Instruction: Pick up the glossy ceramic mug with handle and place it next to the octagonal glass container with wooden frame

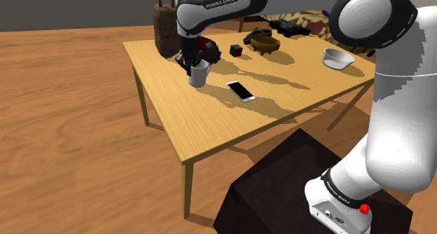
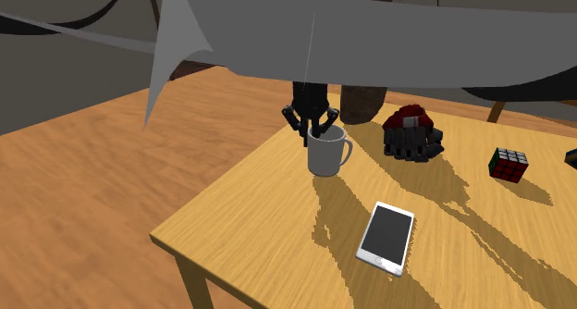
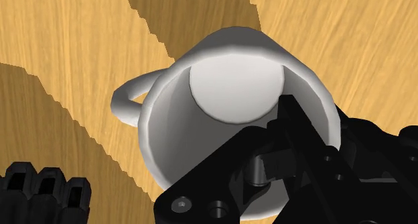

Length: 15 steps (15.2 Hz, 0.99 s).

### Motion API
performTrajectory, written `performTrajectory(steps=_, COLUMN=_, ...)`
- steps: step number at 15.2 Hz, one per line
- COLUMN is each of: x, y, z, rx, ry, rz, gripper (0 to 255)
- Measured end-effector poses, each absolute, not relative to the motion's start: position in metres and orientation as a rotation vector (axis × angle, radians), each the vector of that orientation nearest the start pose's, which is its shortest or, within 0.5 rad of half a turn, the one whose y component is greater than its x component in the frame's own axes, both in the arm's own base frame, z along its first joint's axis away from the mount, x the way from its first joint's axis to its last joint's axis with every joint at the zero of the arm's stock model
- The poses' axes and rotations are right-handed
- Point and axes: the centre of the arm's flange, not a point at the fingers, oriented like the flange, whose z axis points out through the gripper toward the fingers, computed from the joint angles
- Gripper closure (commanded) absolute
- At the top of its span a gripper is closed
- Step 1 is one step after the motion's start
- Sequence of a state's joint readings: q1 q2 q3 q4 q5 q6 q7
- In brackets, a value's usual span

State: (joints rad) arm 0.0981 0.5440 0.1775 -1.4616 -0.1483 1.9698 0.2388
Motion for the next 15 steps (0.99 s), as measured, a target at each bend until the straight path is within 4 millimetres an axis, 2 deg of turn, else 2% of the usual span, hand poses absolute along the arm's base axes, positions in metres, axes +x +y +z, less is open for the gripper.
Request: performTrajectory(steps=15, x=0.682, y=0.163, z=0.448, rx=-3.189, ry=-0.115, rz=0.023, gripper=255)
